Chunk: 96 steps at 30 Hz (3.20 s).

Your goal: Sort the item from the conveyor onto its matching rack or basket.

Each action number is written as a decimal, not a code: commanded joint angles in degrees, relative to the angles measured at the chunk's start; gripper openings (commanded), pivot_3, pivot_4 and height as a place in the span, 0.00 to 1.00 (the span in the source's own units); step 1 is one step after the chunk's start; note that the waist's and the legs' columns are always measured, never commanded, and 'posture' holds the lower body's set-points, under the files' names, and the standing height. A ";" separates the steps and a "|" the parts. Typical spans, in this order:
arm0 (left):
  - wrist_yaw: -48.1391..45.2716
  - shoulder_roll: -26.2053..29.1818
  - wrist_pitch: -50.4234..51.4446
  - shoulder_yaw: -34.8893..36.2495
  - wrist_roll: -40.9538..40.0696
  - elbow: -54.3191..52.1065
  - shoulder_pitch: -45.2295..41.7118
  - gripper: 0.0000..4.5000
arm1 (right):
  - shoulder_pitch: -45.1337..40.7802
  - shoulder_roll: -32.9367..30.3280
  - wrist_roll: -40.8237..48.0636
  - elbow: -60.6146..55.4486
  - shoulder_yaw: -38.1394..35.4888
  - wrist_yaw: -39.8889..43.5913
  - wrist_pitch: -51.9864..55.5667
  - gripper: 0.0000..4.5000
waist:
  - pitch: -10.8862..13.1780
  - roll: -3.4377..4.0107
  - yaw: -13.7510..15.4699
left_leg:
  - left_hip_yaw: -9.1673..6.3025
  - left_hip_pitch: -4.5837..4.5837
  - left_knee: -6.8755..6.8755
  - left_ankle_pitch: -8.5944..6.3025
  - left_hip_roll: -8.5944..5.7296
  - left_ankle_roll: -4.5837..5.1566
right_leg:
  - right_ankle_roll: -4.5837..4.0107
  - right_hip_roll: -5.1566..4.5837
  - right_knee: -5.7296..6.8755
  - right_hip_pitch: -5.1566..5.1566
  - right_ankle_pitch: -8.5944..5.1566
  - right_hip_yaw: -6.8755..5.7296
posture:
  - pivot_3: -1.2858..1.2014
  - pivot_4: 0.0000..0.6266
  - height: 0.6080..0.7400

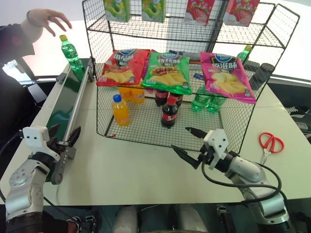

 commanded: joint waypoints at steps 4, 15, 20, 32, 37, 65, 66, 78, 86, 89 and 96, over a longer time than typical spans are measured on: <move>5.89 1.15 -1.30 1.29 5.12 0.36 -1.13 1.00 | -0.77 1.83 -0.50 -4.49 4.25 -0.86 0.91 0.99 | 0.00 0.00 -0.05 | 0.00 0.00 -0.01 0.00 0.00 0.00 | 0.00 -0.02 0.00 -0.02 0.00 0.00 | 0.52 0.24 1.00; 10.95 -0.59 -7.44 2.87 6.86 5.66 -4.25 1.00 | -4.44 3.58 4.34 -2.60 6.71 1.98 6.21 0.99 | -0.02 -0.09 -0.05 | 0.00 -0.01 -0.04 -0.01 0.02 -0.02 | -0.01 -0.14 0.00 -0.06 0.00 0.00 | 0.52 0.24 1.00; 11.88 -1.80 -9.69 2.75 6.80 8.09 -6.05 1.00 | -5.65 3.74 3.86 -1.30 6.77 2.88 4.72 0.99 | -0.03 -0.11 -0.05 | 0.01 -0.03 -0.05 -0.01 -0.01 -0.03 | -0.03 -0.24 -0.02 -0.06 0.00 0.00 | 0.52 0.24 1.00; 13.39 -3.35 -12.49 3.34 6.52 10.77 -7.82 1.00 | -6.91 4.16 3.68 0.03 7.62 4.00 3.39 0.99 | -0.03 -0.11 -0.45 | 0.02 -0.05 -0.12 -0.01 -0.04 -0.04 | -0.03 -0.39 -0.03 -0.13 0.00 -0.02 | 0.52 0.24 1.00; 14.64 -3.54 -13.19 3.99 6.26 11.50 -7.91 1.00 | -7.32 4.39 3.91 0.38 7.54 4.67 3.20 0.99 | -0.03 -0.11 -0.46 | 0.02 -0.07 -0.12 -0.02 -0.06 -0.05 | -0.04 -0.43 -0.04 -0.14 0.00 -0.02 | 0.52 0.24 1.00; 14.98 -3.29 -15.47 4.95 5.13 15.50 -9.83 0.79 | -7.51 4.83 4.57 0.90 7.79 6.44 3.71 1.00 | -0.02 -0.10 -1.34 | 0.03 -0.13 -0.21 -0.02 -0.09 -0.07 | -0.12 -0.51 -0.10 -0.19 -0.04 -0.04 | 0.52 0.24 1.00; 14.81 -3.33 -15.46 5.04 5.08 15.48 -9.80 0.68 | -7.52 4.82 4.58 0.94 7.78 6.49 3.70 1.00 | -0.02 -0.10 -1.29 | 0.03 -0.13 -0.21 -0.02 -0.09 -0.07 | -0.12 -0.53 -0.10 -0.19 -0.04 -0.04 | 0.52 0.24 1.00; 6.60 0.61 -11.60 3.03 0.99 2.25 -9.05 0.60 | -7.61 4.35 4.75 1.65 7.20 7.58 3.49 1.00 | -0.06 -0.36 -1.39 | 0.02 -0.54 -0.20 0.01 -0.18 -0.13 | -0.13 -0.67 -0.11 -0.50 -0.04 -0.11 | 0.52 0.24 1.00; -9.63 2.62 -2.01 -10.18 -4.45 -17.03 -2.38 0.60 | -8.27 2.97 4.45 2.61 5.65 8.59 2.28 1.00 | -0.03 -0.18 -1.87 | 0.00 -0.87 -0.16 0.02 -0.50 -0.14 | -0.07 -0.99 -0.23 -0.71 0.01 -0.18 | 0.52 0.24 1.00; -13.90 2.23 -1.17 -15.94 -3.14 -18.24 -1.50 0.60 | -8.21 3.01 4.97 2.26 4.97 8.32 2.19 1.00 | 0.00 -0.13 -1.81 | 0.00 -0.85 -0.19 0.02 -0.48 -0.13 | -0.06 -0.96 -0.21 -0.75 0.01 -0.19 | 0.52 0.24 1.00; -20.83 -2.31 -5.03 -27.45 2.96 -10.03 -7.82 0.60 | -8.09 3.39 5.38 1.31 3.73 6.69 3.15 1.00 | 0.02 -0.09 -1.18 | -0.03 -0.84 0.00 0.05 -0.49 -0.11 | -0.14 -0.91 -0.16 -0.58 -0.03 -0.29 | 0.52 0.24 1.00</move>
